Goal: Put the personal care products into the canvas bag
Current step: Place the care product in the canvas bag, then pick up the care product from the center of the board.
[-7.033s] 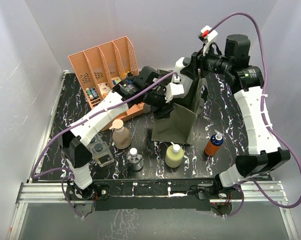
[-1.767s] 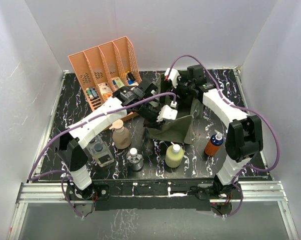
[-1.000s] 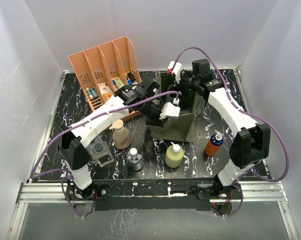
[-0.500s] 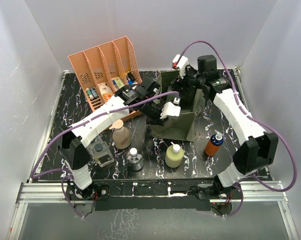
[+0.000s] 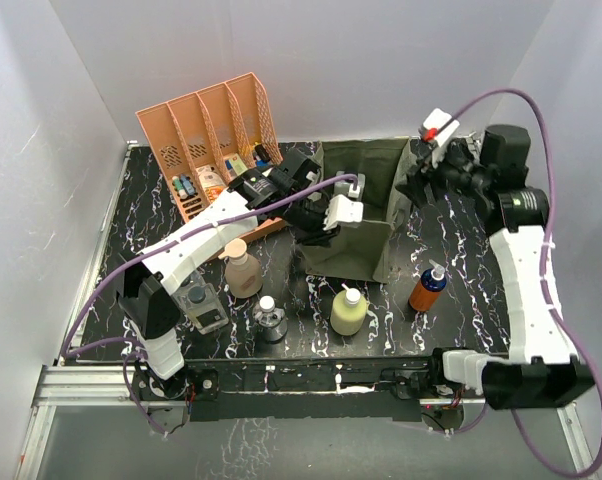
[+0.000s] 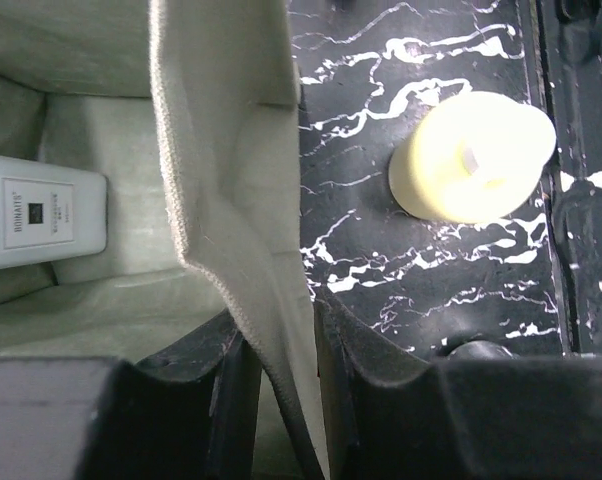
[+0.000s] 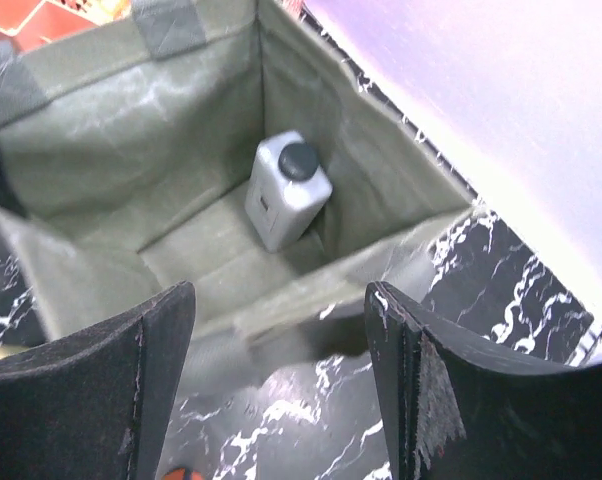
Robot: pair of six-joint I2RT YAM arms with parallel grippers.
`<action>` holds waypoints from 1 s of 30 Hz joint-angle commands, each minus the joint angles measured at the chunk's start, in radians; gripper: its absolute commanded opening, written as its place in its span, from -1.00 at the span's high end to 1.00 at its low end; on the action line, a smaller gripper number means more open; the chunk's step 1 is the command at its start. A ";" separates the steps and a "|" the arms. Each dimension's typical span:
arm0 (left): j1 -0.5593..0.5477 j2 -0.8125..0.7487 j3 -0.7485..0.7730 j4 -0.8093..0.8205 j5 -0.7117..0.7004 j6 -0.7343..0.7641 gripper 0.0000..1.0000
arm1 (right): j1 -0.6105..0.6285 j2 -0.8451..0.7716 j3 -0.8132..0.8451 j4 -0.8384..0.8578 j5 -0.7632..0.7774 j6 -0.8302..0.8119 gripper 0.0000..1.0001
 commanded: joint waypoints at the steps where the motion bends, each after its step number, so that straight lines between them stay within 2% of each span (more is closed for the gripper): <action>1: -0.003 -0.011 0.054 0.045 -0.033 -0.096 0.47 | -0.094 -0.148 -0.127 -0.122 -0.001 -0.061 -0.41; 5: -0.004 -0.025 0.055 0.061 -0.038 -0.141 0.39 | -0.200 -0.274 -0.223 -0.240 0.012 -0.136 -0.41; 7: -0.004 -0.033 0.049 0.069 -0.035 -0.155 0.24 | -0.233 -0.328 -0.278 -0.313 0.023 -0.182 -0.41; 12: -0.004 -0.050 0.026 0.083 -0.034 -0.171 0.00 | -0.246 -0.402 -0.413 -0.397 0.096 -0.241 -0.41; 19: -0.003 -0.049 0.011 0.097 -0.035 -0.183 -0.13 | -0.246 -0.407 -0.511 -0.420 0.210 -0.254 -0.39; 21: -0.003 -0.045 0.013 0.098 -0.032 -0.185 -0.14 | -0.246 -0.400 -0.527 -0.418 0.233 -0.258 -0.34; 24: -0.004 -0.037 0.021 0.096 -0.025 -0.189 -0.14 | -0.246 -0.376 -0.547 -0.414 0.238 -0.260 -0.16; 30: -0.004 -0.034 0.020 0.098 -0.026 -0.188 -0.15 | -0.246 -0.371 -0.560 -0.389 0.197 -0.252 0.10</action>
